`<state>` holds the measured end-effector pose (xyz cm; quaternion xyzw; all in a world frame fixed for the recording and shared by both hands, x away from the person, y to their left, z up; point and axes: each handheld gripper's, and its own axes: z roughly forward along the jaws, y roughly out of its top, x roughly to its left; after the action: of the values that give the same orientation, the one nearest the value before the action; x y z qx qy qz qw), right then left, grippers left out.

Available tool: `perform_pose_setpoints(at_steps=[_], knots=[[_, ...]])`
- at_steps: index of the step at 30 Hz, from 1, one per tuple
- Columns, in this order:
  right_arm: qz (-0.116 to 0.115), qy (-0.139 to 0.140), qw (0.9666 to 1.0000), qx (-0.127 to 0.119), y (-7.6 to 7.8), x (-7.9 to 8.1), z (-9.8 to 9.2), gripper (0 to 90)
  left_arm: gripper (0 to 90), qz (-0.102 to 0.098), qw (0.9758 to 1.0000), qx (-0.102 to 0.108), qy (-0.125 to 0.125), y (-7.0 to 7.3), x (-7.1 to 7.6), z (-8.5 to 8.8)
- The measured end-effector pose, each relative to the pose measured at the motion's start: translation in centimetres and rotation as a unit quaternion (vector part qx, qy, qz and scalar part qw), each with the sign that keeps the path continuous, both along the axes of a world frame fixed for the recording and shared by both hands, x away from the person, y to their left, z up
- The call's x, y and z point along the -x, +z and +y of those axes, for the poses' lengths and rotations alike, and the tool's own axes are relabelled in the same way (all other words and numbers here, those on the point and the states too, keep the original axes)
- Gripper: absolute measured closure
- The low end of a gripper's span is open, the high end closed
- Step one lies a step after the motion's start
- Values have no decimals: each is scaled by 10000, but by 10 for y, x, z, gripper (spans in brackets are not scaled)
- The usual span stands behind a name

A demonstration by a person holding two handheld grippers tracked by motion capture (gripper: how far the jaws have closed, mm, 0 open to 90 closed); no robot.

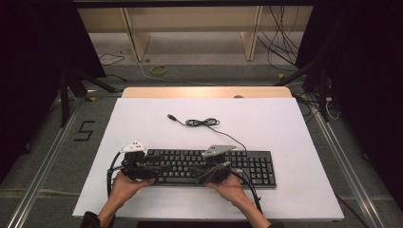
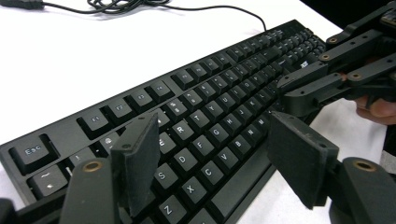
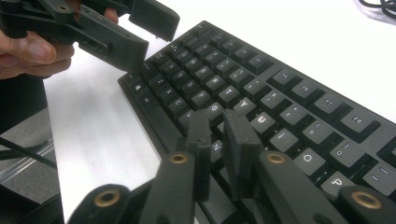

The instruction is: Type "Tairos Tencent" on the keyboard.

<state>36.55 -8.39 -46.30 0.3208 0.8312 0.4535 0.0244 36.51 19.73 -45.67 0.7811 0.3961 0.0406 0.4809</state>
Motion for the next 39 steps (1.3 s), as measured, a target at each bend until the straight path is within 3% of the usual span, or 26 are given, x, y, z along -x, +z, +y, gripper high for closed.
perform_pose_setpoints(at_steps=[6, 39], knots=[[-17, 28, 10000, 73, -2, -1, 2, 900, 339, -90, 9999, 65, 7, 1, 4, 2], [48, 122, 9981, 595, -21, -4, 22, 900, 295, -157, 9998, 67, -47, -5, 12, 7]])
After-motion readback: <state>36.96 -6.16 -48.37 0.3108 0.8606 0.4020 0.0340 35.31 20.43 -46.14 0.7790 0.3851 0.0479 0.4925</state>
